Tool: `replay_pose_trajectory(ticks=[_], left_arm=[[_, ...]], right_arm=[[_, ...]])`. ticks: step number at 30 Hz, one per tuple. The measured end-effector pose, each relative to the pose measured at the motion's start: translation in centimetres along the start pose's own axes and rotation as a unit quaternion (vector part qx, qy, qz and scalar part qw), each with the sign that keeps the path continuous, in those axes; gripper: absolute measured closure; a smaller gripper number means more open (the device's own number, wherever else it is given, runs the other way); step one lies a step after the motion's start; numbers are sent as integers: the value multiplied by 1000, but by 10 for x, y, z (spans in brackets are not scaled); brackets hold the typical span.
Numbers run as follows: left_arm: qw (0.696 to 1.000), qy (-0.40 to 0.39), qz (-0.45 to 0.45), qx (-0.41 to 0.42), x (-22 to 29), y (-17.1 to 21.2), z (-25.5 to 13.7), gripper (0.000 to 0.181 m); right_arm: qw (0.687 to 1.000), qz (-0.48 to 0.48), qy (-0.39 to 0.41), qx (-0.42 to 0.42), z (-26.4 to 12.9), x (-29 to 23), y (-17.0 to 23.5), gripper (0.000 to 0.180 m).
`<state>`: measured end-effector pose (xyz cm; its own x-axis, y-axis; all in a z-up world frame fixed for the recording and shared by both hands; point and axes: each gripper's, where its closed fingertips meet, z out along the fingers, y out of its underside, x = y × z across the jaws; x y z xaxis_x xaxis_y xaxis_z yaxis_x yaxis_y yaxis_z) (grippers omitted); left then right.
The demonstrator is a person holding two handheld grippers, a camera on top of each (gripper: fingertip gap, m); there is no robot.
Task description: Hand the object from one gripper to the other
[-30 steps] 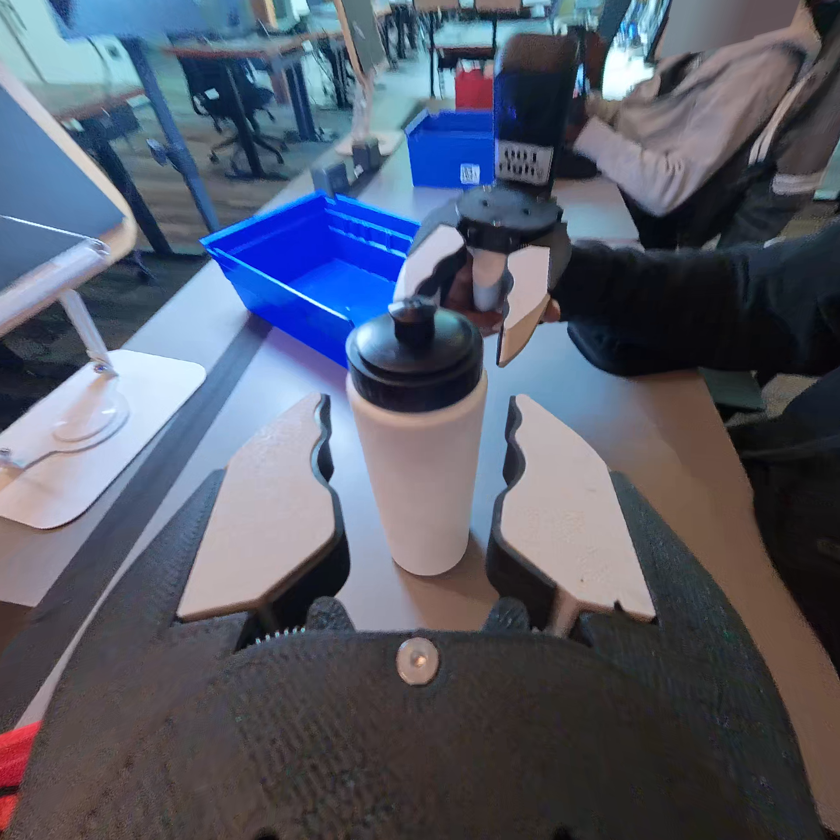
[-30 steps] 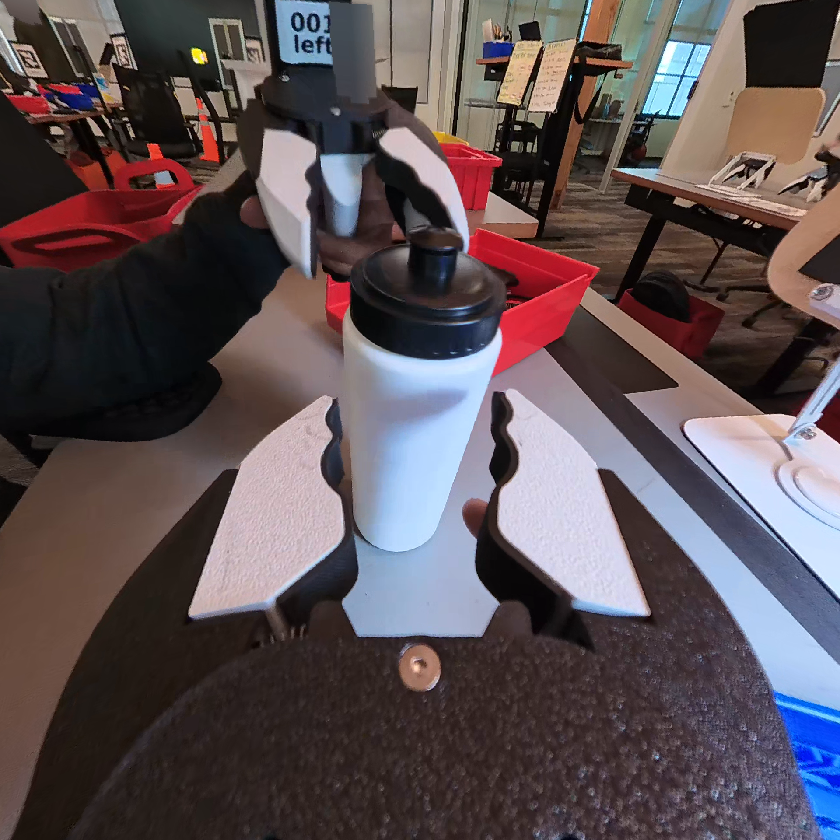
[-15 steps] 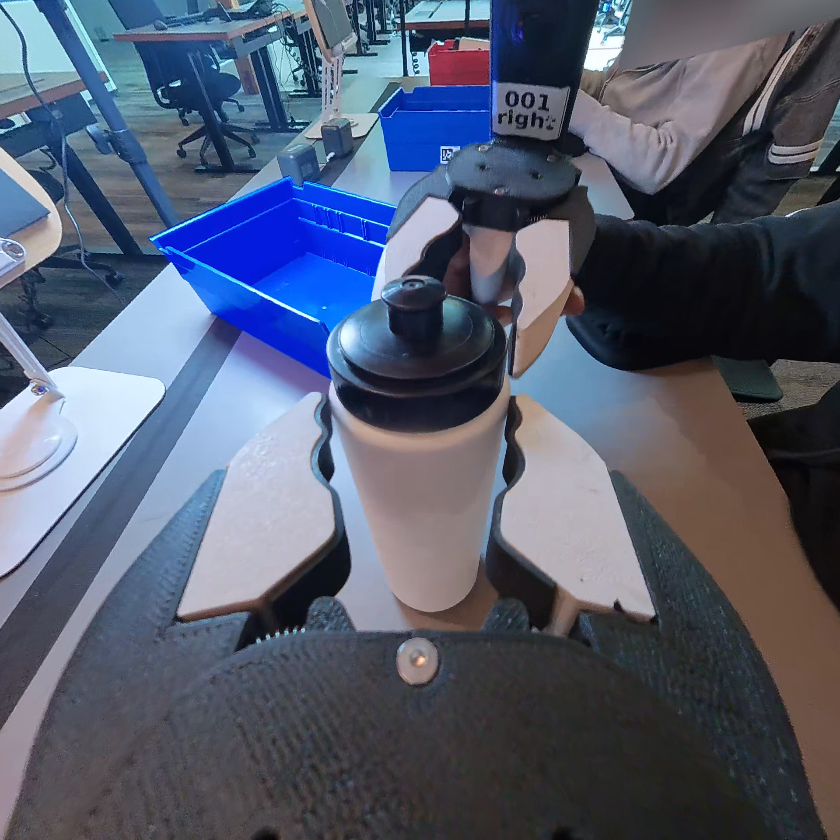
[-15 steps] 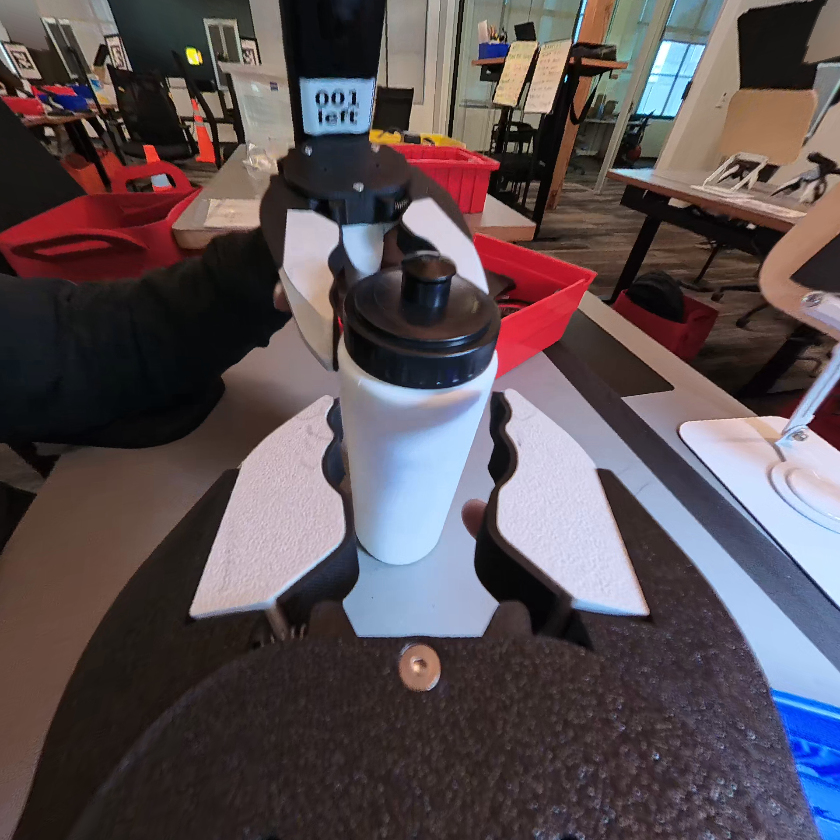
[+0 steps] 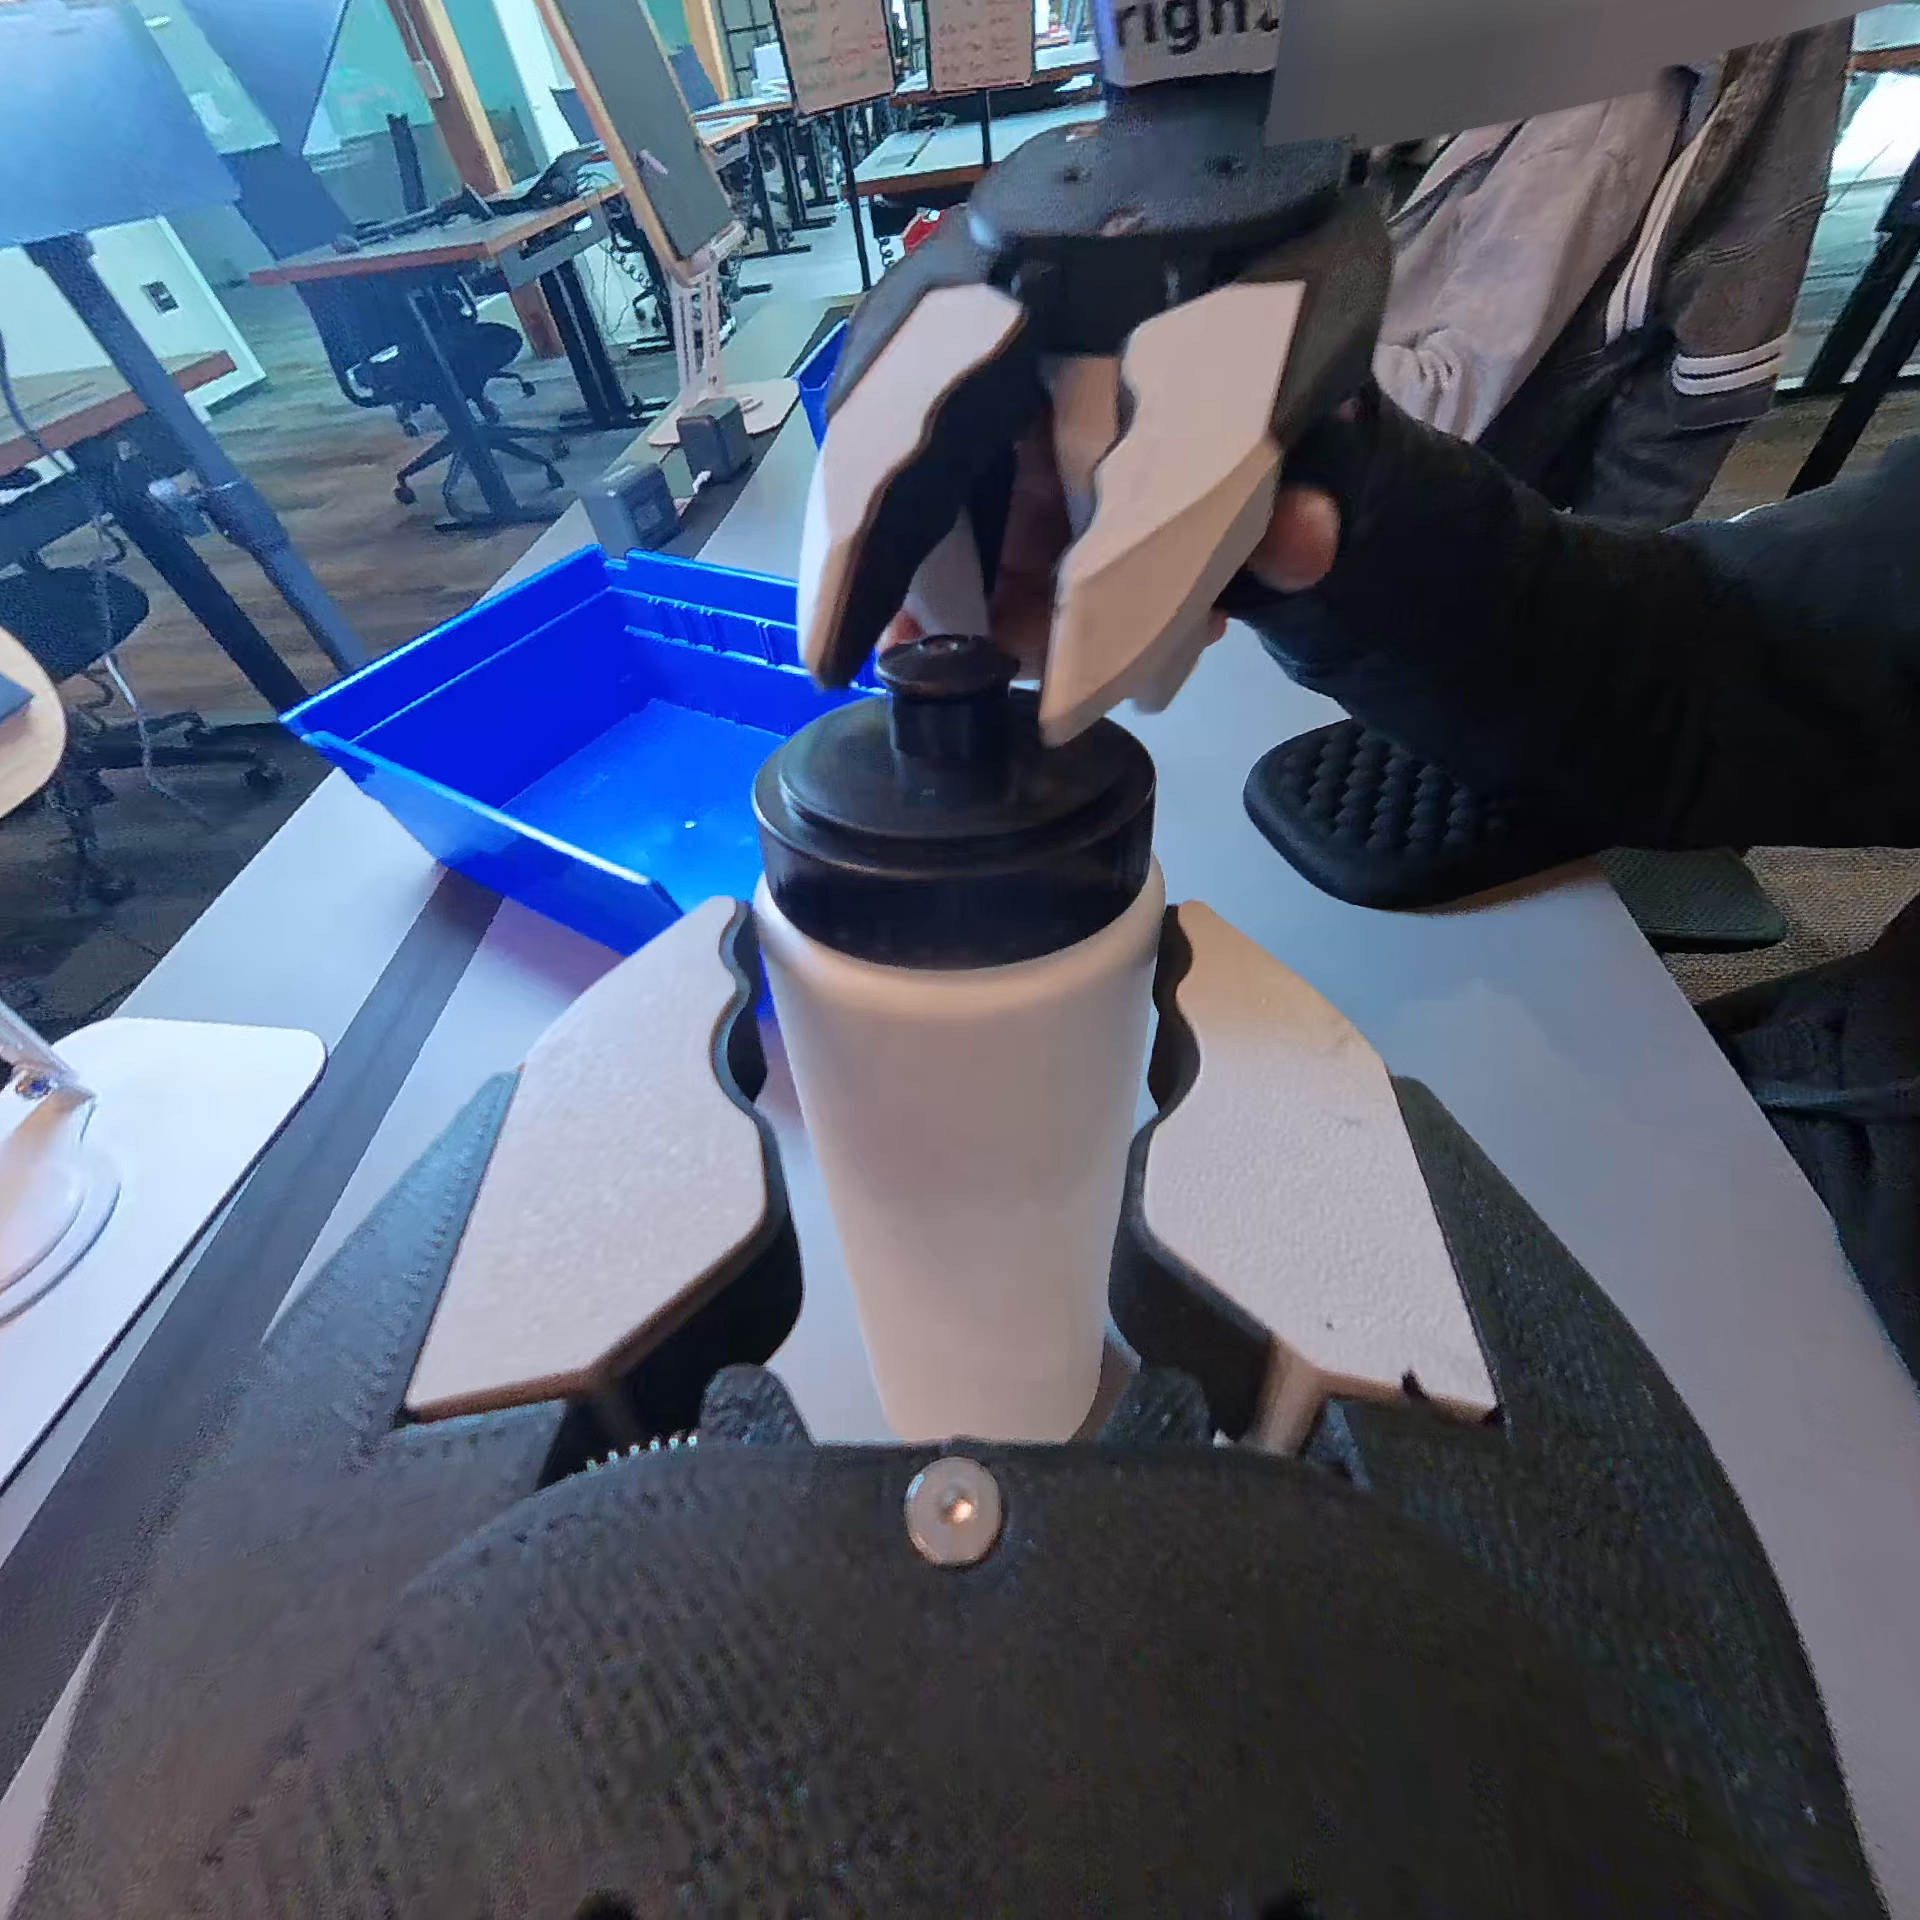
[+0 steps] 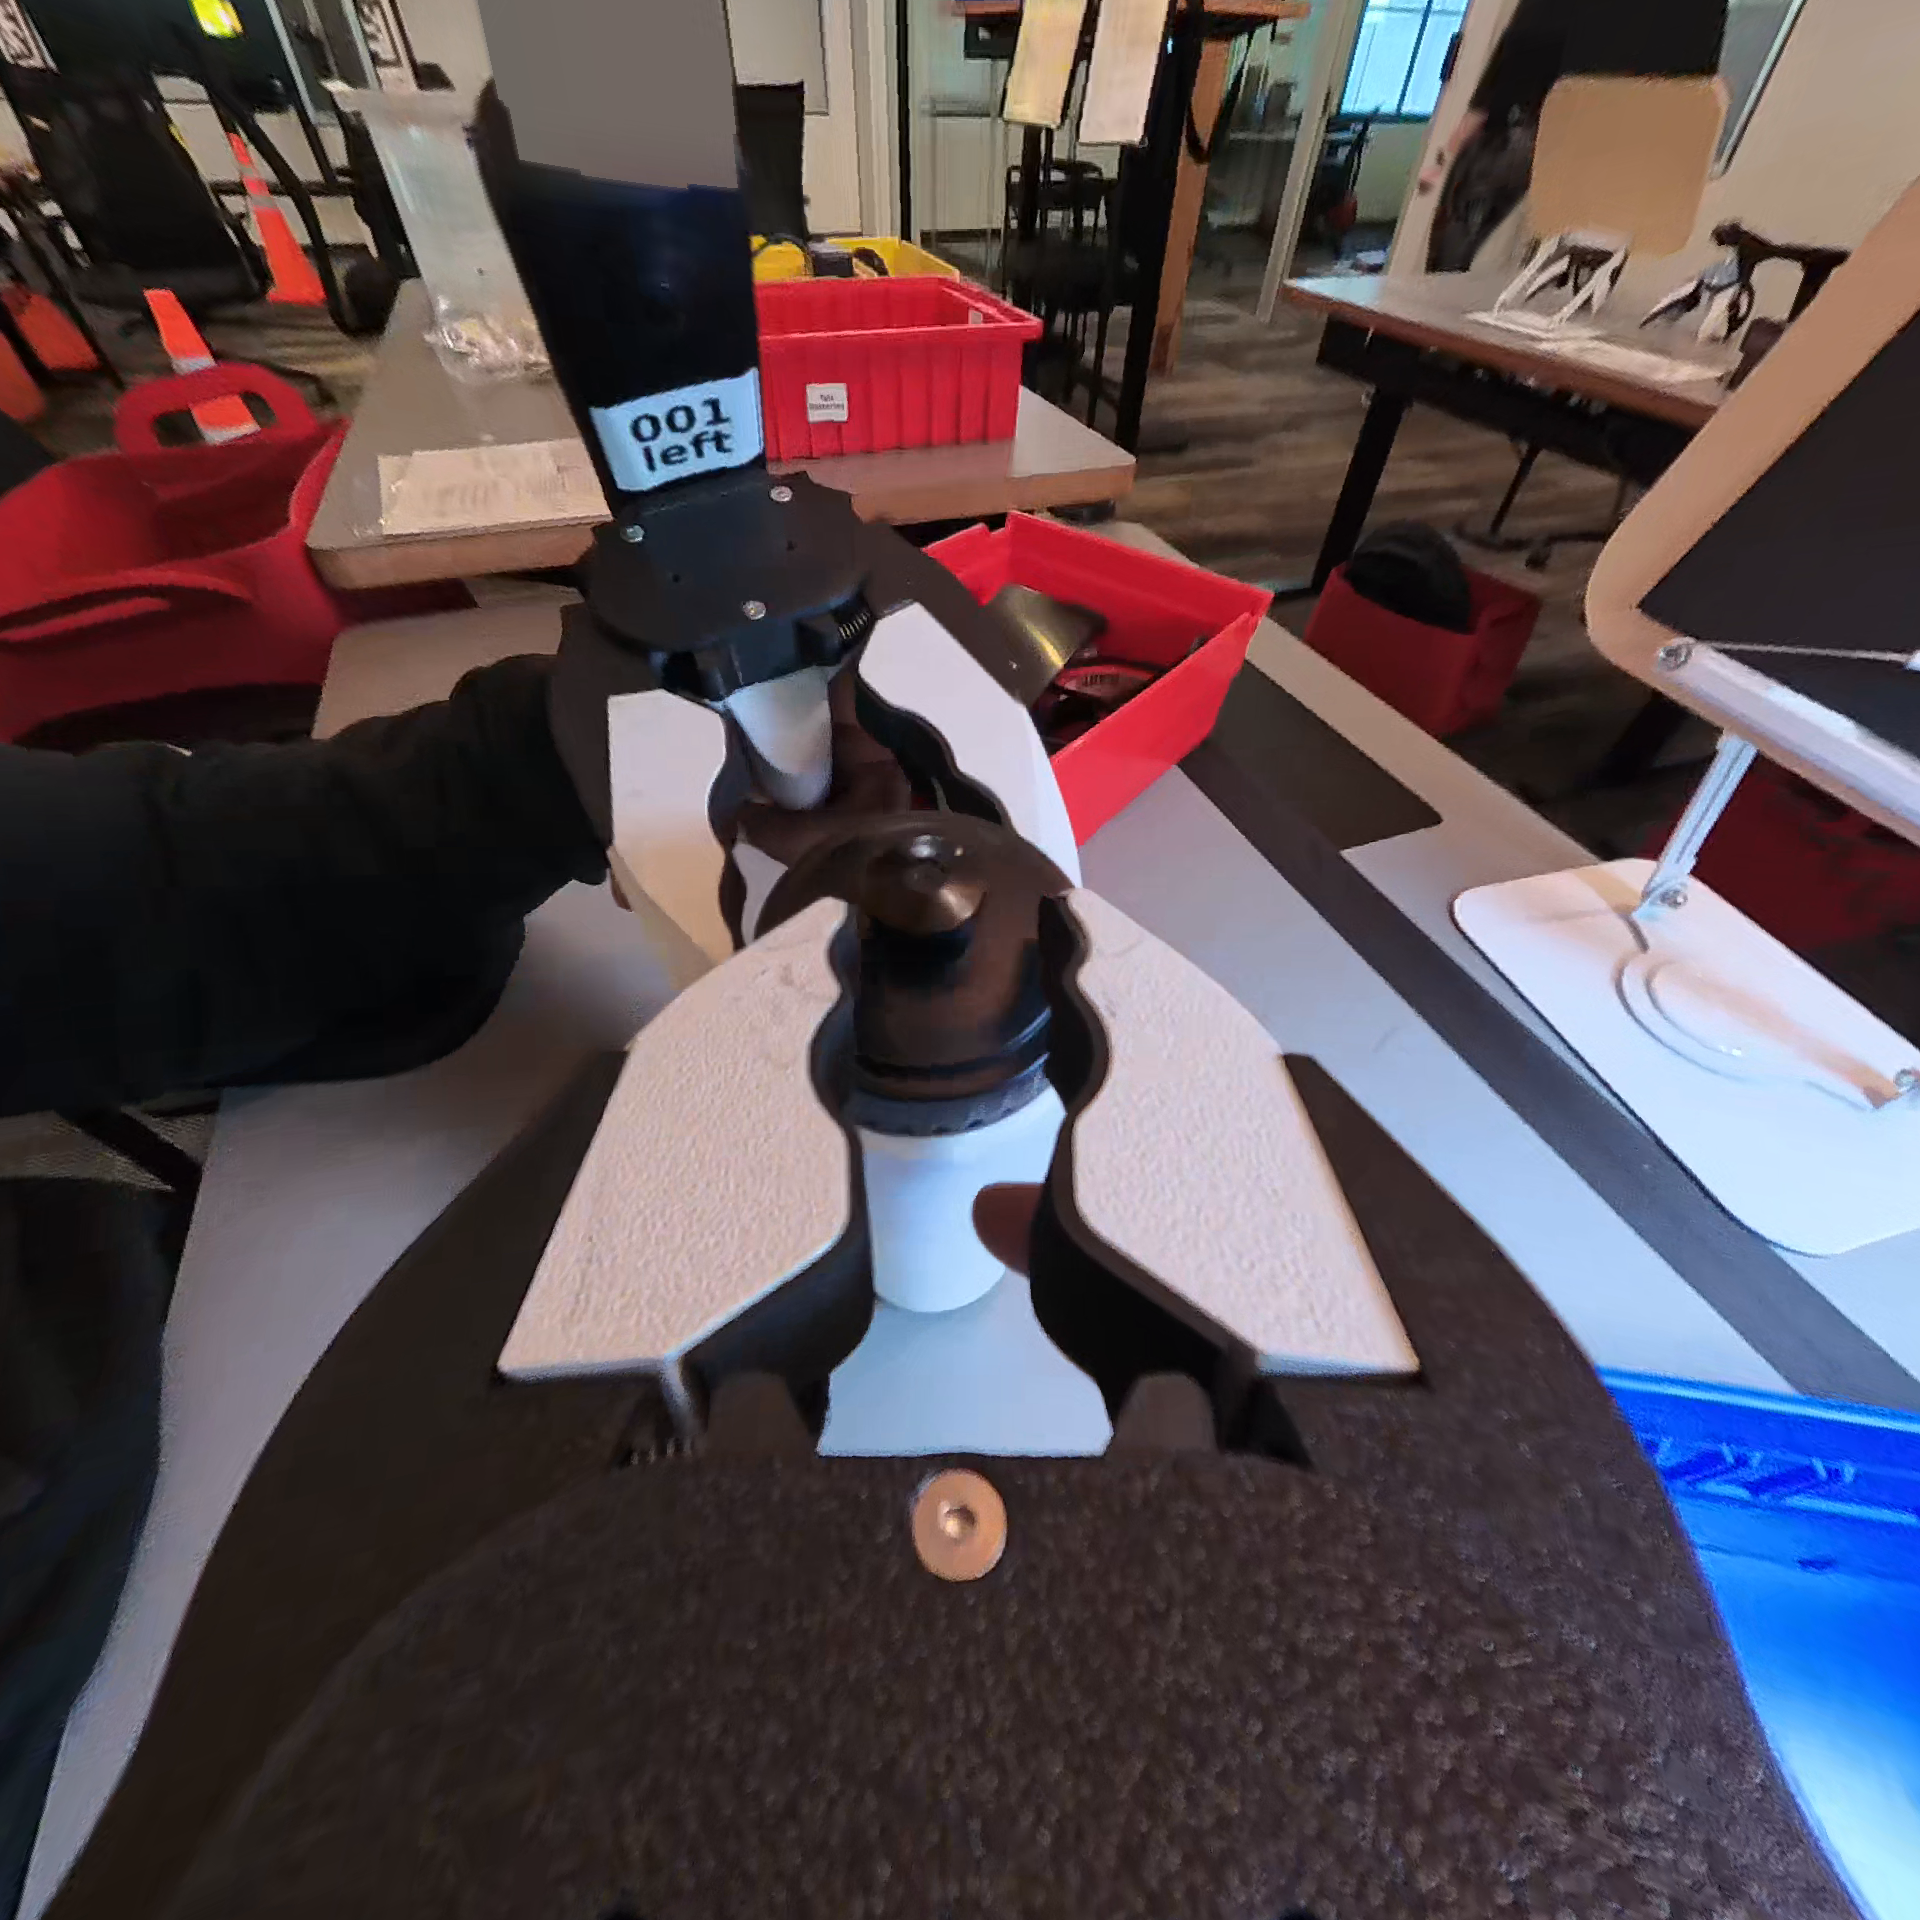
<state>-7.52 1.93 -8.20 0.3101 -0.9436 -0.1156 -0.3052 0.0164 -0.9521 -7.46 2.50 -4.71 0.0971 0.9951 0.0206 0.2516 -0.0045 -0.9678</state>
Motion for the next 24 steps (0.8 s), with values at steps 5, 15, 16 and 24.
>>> replay_pose_trajectory(ticks=[5, 15, 16, 24], left_arm=[[1000, 14, -3, -14, 6, 5, 8, 108], [993, 36, -56, 100, 2, -35, -30, 112], [993, 33, -59, 100, 0, -33, -30, 112], [991, 50, -69, 102, 12, -38, -9, 110]], right_arm=[[999, -18, -34, -28, -2, -8, 7, 160], [997, -32, -19, 71, -51, -5, -44, 161], [996, -32, -13, 78, -58, -4, -49, 161], [998, -38, -18, 48, -63, -8, -43, 161]])
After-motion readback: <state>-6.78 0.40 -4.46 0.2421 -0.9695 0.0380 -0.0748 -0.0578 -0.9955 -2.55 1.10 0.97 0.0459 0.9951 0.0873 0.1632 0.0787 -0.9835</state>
